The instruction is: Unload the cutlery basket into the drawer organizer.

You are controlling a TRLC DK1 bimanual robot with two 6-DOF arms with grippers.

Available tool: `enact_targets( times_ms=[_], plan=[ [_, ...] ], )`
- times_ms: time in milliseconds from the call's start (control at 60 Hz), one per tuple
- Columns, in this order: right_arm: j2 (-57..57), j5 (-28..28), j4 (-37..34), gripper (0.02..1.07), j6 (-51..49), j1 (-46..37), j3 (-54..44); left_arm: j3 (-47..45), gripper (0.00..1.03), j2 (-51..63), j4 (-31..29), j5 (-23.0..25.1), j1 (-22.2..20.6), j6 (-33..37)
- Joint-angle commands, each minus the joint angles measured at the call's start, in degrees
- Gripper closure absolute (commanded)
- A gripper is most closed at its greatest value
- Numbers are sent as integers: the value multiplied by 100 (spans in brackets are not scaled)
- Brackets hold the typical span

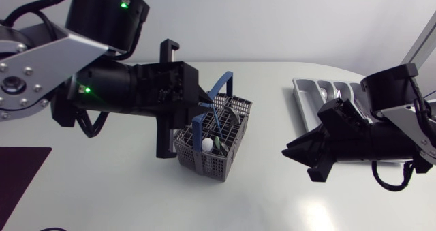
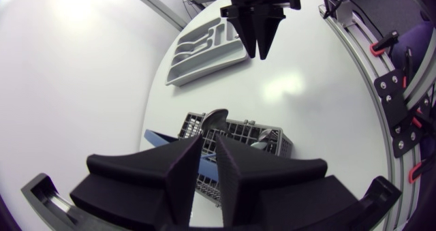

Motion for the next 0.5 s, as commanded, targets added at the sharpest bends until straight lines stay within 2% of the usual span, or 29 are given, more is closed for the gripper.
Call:
enact_targets(
  times_ms=[0, 117, 300, 483],
  plan=[
    [-62, -89, -82, 60, -212, -131, -223, 401, 67, 345, -197, -231, -282, 619],
    [-97, -151, -82, 54, -344, -263, -337, 595, 65, 661, -311, -416, -502, 1059],
    [-97, -353, -170, 50, -625, -580, -416, 929, 50, 1189, -522, -873, -748, 1718],
    [-79, -450, -240, 50, -827, -773, -469, 1394, 50, 1602, -768, -1207, -801, 2210]
  ],
)
